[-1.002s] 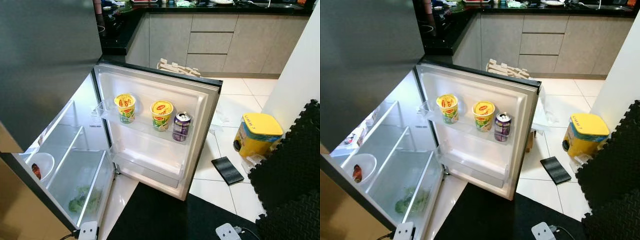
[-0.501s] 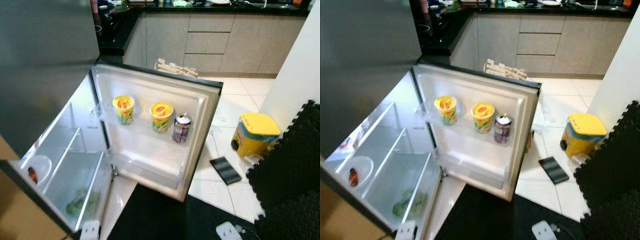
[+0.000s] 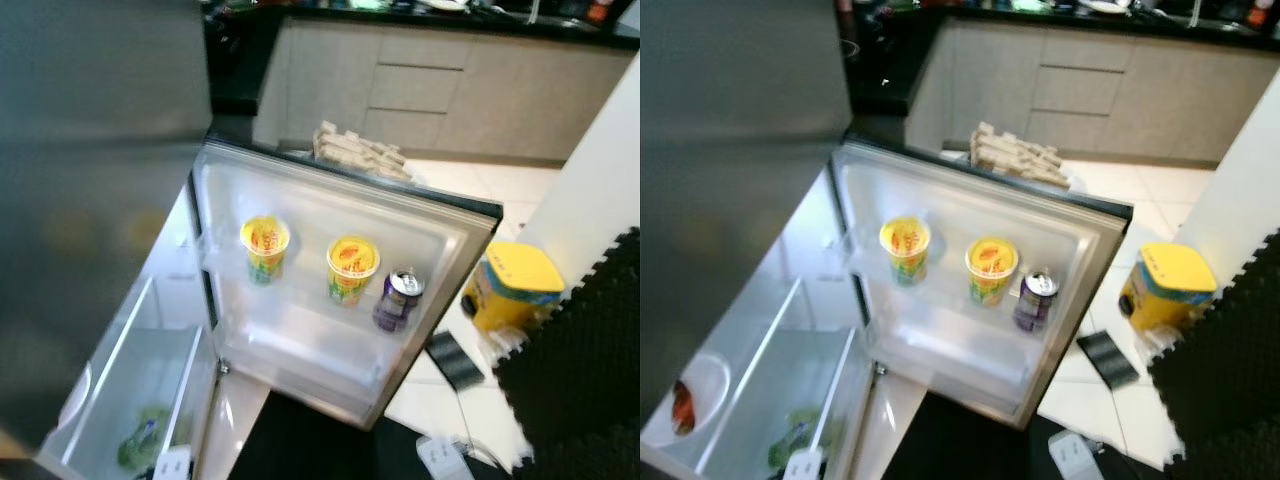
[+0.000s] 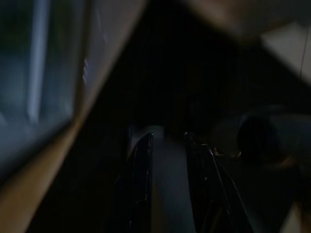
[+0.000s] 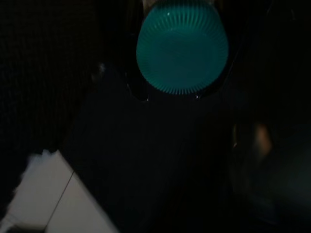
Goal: Restocking fridge
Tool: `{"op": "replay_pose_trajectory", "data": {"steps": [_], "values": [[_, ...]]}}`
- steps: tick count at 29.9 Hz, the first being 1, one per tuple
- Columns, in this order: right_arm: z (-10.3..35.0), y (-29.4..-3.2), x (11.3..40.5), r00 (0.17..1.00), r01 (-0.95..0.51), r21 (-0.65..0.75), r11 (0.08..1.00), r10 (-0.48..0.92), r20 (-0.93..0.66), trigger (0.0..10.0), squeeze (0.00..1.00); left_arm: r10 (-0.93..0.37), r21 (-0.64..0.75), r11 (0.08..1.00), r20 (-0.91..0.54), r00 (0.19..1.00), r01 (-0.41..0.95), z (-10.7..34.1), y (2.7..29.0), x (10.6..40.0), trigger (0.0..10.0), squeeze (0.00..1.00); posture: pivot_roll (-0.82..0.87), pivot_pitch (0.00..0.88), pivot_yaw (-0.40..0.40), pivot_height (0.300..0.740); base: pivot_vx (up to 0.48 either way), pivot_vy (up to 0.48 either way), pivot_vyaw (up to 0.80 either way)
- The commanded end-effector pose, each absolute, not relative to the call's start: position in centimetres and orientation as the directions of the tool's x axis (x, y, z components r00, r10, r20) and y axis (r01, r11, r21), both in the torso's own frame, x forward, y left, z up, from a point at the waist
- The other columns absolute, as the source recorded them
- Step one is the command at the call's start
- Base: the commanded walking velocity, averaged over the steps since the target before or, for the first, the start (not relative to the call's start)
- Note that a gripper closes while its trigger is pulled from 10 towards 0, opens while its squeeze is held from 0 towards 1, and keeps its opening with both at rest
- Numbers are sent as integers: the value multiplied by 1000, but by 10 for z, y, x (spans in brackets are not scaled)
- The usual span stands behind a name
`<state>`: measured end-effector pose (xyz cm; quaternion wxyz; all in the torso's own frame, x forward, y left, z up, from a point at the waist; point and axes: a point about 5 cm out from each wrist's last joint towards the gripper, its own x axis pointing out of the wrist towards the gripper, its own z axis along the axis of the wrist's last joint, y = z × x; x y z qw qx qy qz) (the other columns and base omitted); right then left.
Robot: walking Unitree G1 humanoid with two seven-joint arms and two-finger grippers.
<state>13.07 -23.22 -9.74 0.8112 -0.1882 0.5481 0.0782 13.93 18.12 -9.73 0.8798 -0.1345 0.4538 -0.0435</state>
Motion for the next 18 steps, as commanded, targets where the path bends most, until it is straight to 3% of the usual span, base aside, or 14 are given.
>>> {"op": "replay_pose_trajectory", "data": {"steps": [1, 13, 18], "values": [[-96, -232, 135, 397, -332, -226, 916, -81, -914, 10000, 0, -205, -280, 959, -803, 560, -50, -101, 181, 129, 10000, 0, -51, 0, -18, 740, 0, 0, 0], [-96, -232, 135, 396, -331, -225, 916, -81, -915, 10000, 0, -207, -279, 959, -809, 550, -50, -102, 181, 126, 10000, 0, -51, 0, -18, 740, 0, -461, 0], [-96, -232, 135, 398, -334, -223, 916, -77, -914, 10000, 0, -192, -276, 958, -810, 554, -72, -102, 182, 127, 10000, 0, -49, 0, -20, 740, 0, 0, 0]]}}
